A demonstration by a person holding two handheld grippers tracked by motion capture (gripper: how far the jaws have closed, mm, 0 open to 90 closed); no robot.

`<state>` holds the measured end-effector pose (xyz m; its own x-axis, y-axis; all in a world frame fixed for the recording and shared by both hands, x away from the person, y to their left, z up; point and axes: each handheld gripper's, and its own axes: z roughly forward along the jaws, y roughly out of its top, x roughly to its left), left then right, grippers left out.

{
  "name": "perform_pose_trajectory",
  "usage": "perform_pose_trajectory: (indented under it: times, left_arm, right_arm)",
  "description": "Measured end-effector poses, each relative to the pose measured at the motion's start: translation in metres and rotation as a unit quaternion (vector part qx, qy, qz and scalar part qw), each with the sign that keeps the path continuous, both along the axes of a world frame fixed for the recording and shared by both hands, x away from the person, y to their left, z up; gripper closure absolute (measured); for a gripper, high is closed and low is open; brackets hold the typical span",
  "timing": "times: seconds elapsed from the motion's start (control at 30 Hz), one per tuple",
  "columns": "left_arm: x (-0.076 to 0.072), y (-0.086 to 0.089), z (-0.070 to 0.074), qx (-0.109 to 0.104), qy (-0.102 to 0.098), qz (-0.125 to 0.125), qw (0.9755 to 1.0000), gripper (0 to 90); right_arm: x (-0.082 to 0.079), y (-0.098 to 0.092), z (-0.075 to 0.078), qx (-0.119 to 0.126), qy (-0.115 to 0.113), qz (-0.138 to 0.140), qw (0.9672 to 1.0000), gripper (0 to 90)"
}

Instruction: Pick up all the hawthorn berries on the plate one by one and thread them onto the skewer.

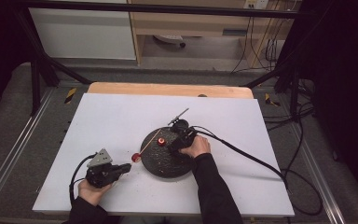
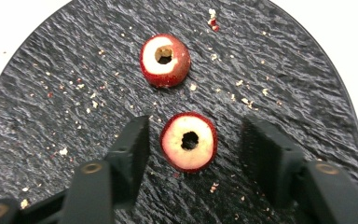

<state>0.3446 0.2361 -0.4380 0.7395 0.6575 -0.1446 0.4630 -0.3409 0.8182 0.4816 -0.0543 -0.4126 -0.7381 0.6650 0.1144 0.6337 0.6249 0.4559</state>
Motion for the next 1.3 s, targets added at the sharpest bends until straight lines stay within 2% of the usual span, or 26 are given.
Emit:
perform_pose_trajectory:
  times: [0.23, 0.43, 0.8, 1.17, 1.3]
  left_arm:
    - [0.0, 0.0, 0.0, 0.002, 0.001, 0.0, 1.0, 87.4]
    - [0.001, 0.0, 0.0, 0.002, 0.001, 0.0, 1.0, 87.4]
    - [0.0, 0.0, 0.0, 0.001, 0.0, 0.0, 1.0, 87.4]
    - [-0.001, 0.0, 0.0, 0.003, -0.001, 0.002, 1.0, 87.5]
    - [-0.001, 0.0, 0.0, 0.005, -0.001, 0.003, 1.0, 87.5]
  right_arm:
    - [0.003, 0.0, -0.001, -0.005, 0.014, 0.005, 0.9999, 53.6]
    - [0.005, 0.001, -0.001, 0.0, 0.02, 0.011, 0.9997, 59.7]
    - [0.006, 0.001, 0.001, 0.003, 0.029, 0.001, 0.9996, 61.0]
    - [-0.003, -0.004, 0.012, 0.013, 0.022, -0.006, 0.9997, 61.3]
    - [-0.006, -0.007, 0.019, 0.026, 0.017, -0.009, 0.9995, 61.4]
